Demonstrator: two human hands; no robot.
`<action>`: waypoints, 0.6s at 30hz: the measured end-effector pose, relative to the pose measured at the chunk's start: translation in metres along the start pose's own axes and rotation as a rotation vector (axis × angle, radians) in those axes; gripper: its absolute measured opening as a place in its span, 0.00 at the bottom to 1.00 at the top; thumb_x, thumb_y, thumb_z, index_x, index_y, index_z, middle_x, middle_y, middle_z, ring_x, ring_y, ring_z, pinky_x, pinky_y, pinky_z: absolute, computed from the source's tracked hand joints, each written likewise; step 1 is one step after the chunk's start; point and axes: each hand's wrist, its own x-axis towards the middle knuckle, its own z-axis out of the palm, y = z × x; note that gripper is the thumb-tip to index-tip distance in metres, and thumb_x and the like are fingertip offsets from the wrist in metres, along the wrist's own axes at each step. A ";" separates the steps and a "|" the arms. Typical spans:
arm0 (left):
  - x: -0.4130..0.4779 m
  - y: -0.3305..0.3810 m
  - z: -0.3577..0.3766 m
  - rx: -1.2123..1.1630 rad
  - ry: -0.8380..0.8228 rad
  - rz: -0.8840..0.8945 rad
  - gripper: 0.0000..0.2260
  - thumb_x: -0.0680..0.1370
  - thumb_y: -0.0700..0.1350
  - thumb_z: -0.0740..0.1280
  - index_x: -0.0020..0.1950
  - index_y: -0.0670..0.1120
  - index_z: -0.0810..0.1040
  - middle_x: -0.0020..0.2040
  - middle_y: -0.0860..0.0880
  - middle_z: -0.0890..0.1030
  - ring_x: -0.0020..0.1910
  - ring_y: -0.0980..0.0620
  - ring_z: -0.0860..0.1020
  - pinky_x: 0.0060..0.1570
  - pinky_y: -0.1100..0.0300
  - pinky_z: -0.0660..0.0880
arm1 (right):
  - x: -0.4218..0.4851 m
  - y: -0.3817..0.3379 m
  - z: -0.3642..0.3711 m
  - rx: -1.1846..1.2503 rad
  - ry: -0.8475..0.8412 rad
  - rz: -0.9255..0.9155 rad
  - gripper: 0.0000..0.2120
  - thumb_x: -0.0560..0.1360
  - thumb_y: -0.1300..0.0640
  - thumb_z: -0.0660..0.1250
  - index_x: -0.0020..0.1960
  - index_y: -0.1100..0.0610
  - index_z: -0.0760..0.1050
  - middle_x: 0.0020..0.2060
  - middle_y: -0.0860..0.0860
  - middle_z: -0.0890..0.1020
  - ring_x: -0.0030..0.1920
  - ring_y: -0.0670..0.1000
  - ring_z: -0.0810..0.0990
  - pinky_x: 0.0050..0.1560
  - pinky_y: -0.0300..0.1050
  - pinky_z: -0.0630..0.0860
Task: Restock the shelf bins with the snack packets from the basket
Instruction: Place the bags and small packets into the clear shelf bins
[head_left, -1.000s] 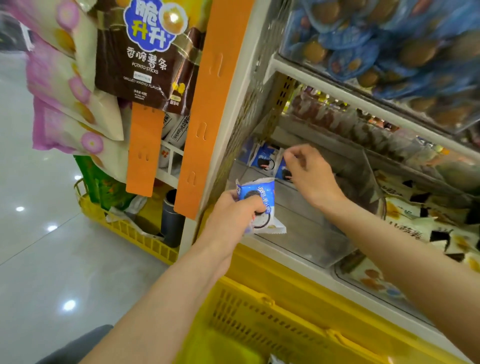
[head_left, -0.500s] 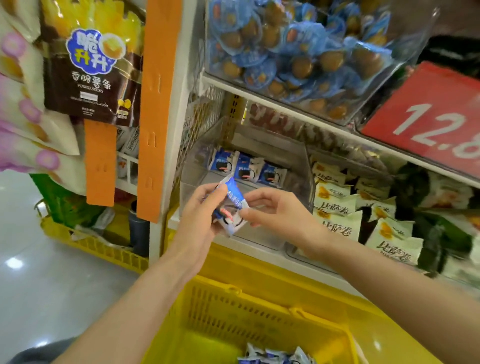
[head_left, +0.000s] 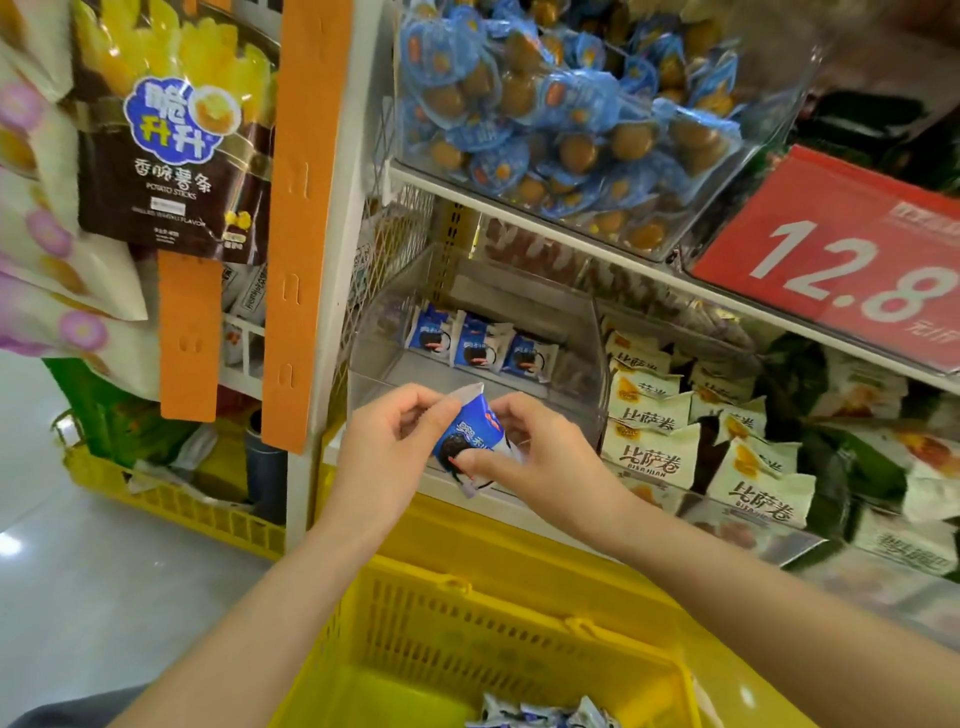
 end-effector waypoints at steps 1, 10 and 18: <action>0.003 -0.001 -0.002 0.021 0.007 0.007 0.05 0.76 0.47 0.64 0.41 0.51 0.77 0.37 0.53 0.81 0.37 0.62 0.79 0.34 0.71 0.74 | 0.001 -0.001 0.001 0.034 0.006 0.004 0.16 0.71 0.49 0.70 0.57 0.48 0.70 0.47 0.41 0.78 0.47 0.36 0.77 0.45 0.27 0.73; 0.051 -0.016 -0.008 0.366 -0.027 0.156 0.07 0.78 0.44 0.63 0.56 0.51 0.73 0.49 0.57 0.77 0.48 0.62 0.74 0.50 0.71 0.70 | 0.049 0.016 -0.035 -0.156 0.214 0.109 0.14 0.74 0.49 0.67 0.58 0.53 0.74 0.48 0.48 0.80 0.44 0.45 0.77 0.43 0.38 0.72; 0.064 -0.051 -0.029 0.941 -0.320 0.374 0.22 0.77 0.56 0.45 0.57 0.52 0.74 0.53 0.55 0.78 0.52 0.58 0.72 0.62 0.60 0.61 | 0.147 0.067 -0.025 -0.608 0.103 0.324 0.19 0.76 0.55 0.67 0.62 0.63 0.71 0.57 0.59 0.77 0.56 0.57 0.76 0.50 0.44 0.69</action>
